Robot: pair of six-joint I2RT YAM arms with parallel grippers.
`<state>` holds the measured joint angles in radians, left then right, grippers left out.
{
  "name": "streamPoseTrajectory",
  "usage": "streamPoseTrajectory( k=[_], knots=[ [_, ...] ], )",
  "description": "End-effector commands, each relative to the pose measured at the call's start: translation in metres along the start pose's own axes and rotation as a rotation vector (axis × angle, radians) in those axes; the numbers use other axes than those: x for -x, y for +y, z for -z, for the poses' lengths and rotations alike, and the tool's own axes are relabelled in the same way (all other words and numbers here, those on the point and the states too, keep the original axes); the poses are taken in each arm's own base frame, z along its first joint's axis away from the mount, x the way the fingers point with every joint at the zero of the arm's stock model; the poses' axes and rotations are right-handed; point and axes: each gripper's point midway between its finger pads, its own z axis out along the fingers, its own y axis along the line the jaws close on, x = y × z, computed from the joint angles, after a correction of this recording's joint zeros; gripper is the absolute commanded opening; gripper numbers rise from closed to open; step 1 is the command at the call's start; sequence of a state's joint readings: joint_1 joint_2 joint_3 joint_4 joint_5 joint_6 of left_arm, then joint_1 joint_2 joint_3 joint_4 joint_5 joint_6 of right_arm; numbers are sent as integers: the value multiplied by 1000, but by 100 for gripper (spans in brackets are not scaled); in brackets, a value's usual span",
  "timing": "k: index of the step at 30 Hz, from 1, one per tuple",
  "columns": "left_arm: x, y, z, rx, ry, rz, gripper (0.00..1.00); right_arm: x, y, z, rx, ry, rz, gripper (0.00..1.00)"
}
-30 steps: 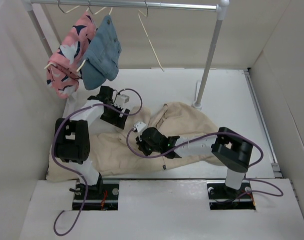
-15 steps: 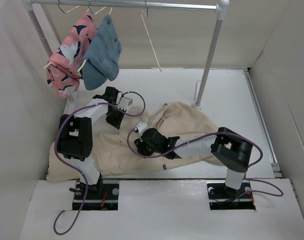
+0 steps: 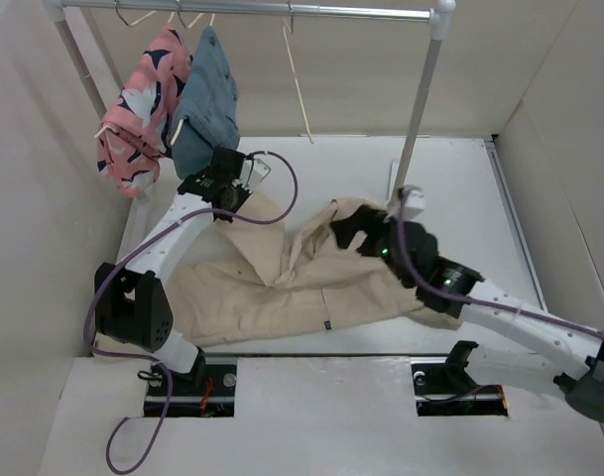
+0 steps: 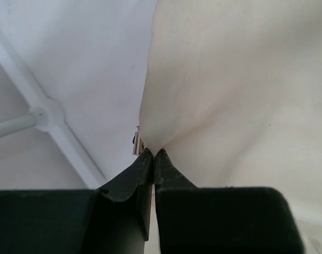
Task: Place the trousers on the hanger
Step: Flatten out the trousers at the center of the board.
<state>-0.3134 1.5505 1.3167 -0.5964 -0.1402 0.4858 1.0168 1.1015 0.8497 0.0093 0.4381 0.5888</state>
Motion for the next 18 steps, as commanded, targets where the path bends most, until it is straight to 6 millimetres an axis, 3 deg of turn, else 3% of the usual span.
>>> streamPoseTrajectory(
  k=[1,2,4,5,7,8,11,12,14,18],
  knots=[
    [-8,18,19,122,27,-69,0,4,-131,18,-453,-54,-295,100],
    [-11,21,23,140,31,-76,0,16,-146,30,-501,-103,-394,100],
    [-9,29,30,191,27,-86,0,19,-186,49,-635,-125,-421,100],
    [-9,32,33,210,26,-82,0,30,-212,61,-710,-181,-453,100],
    [-8,42,40,259,25,-82,0,34,-231,67,-750,-182,-478,100],
    [-6,46,45,279,13,-83,0,40,-254,74,-803,-213,-502,100],
    [3,58,62,321,-19,-65,0,35,-296,75,-849,-170,-539,100],
    [3,58,62,321,-19,-65,0,21,-312,73,-879,-121,-559,100],
    [6,63,72,344,-41,-53,0,16,-332,68,-859,-106,-602,100],
    [1,70,82,391,-29,-35,0,-3,-349,42,-828,19,-594,100]
  ],
)
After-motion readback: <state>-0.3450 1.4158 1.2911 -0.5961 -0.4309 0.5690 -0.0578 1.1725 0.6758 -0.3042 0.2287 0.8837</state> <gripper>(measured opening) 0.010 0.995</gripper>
